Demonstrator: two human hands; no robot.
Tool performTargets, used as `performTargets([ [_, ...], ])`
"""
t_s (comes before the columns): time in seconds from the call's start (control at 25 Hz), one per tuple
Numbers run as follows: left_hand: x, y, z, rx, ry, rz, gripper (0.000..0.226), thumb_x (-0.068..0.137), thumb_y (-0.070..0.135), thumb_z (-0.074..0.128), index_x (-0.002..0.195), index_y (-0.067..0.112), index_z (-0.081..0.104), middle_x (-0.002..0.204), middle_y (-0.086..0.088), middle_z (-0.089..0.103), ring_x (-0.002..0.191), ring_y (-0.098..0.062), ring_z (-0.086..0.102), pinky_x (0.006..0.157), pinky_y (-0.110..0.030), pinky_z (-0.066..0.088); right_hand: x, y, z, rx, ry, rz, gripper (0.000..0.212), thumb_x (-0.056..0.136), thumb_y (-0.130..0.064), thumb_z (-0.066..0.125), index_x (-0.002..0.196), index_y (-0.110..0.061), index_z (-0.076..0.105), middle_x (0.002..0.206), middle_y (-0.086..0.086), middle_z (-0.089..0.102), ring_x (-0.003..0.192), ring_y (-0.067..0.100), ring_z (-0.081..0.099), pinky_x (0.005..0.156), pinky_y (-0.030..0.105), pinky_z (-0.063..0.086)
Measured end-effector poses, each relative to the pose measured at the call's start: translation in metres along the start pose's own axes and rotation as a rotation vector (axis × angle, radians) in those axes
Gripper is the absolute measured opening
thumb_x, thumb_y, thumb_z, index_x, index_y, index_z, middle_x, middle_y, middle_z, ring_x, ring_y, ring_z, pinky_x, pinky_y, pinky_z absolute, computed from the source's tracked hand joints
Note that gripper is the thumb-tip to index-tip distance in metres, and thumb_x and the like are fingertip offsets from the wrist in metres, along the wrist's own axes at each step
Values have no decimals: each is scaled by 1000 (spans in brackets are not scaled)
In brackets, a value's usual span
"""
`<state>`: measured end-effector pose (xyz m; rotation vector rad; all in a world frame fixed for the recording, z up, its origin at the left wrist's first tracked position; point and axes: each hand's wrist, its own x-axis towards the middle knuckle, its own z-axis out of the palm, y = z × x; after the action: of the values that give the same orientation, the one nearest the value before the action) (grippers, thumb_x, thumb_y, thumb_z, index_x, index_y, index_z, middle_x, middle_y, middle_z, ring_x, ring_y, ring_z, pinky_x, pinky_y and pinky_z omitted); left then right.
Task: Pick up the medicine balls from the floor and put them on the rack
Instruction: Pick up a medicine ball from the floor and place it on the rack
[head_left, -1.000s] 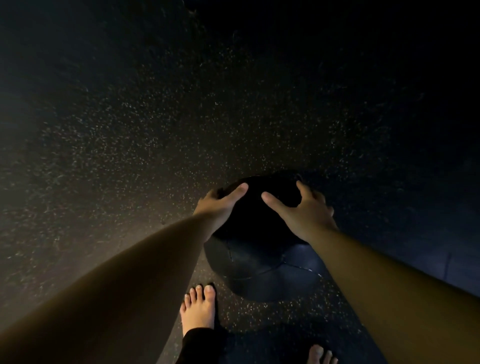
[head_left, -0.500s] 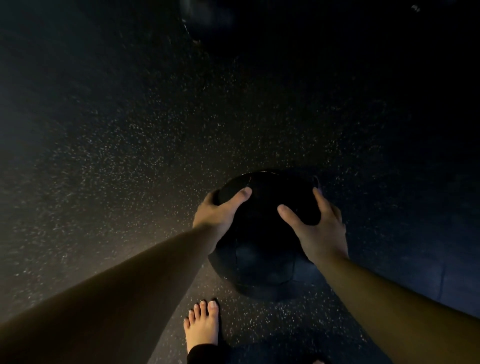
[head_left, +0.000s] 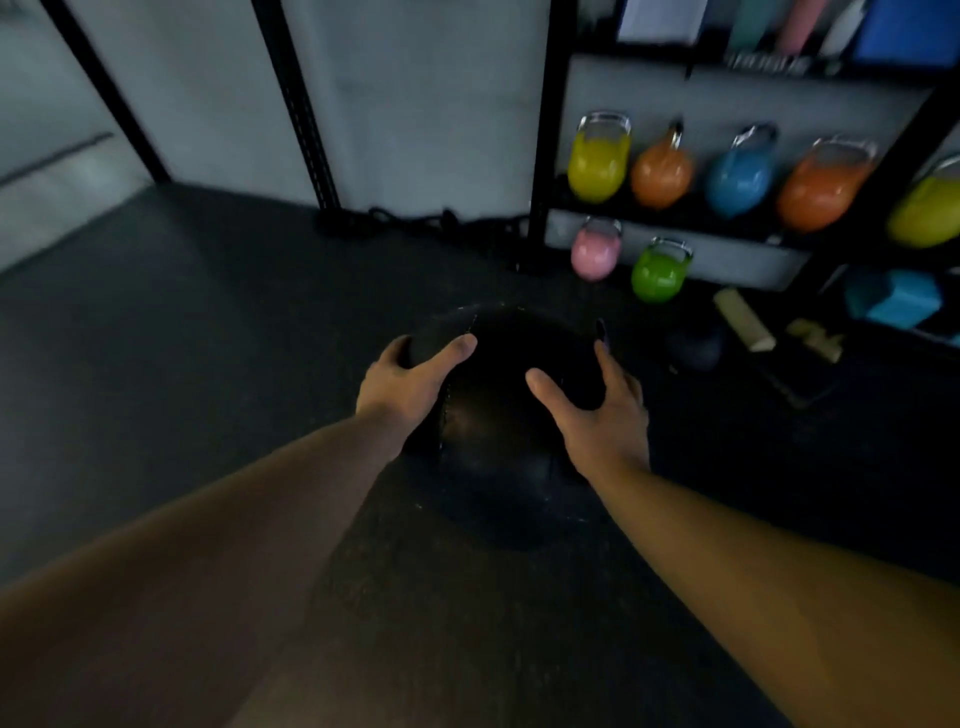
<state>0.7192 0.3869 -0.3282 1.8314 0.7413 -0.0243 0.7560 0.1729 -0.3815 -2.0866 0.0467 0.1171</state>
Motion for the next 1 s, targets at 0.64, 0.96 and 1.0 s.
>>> performTargets([
  [0.64, -136, 527, -161, -297, 162, 798, 112, 51, 93, 75, 146, 37, 60, 141, -1, 66, 126, -32, 67, 110, -51, 55, 47, -492, -312, 205, 485, -649, 118, 55, -102, 56, 157, -50, 27, 160, -1, 36, 144, 32, 37, 113, 52, 36],
  [0.96, -39, 666, -79, -329, 208, 906, 118, 51, 98, 70, 150, 35, 57, 141, -2, 66, 126, -32, 67, 110, -52, 55, 213, -536, -400, 209, 531, -793, 118, 55, -101, 56, 157, -47, 31, 158, 2, 38, 144, 32, 37, 115, 54, 37],
  [1.0, -21, 680, -74, -338, 223, 902, 118, 51, 98, 70, 150, 35, 57, 142, -2, 66, 127, -32, 66, 110, -53, 55, 236, -543, -404, 201, 530, -816, 118, 56, -99, 57, 158, -46, 31, 159, 2, 38, 144, 33, 38, 115, 53, 38],
])
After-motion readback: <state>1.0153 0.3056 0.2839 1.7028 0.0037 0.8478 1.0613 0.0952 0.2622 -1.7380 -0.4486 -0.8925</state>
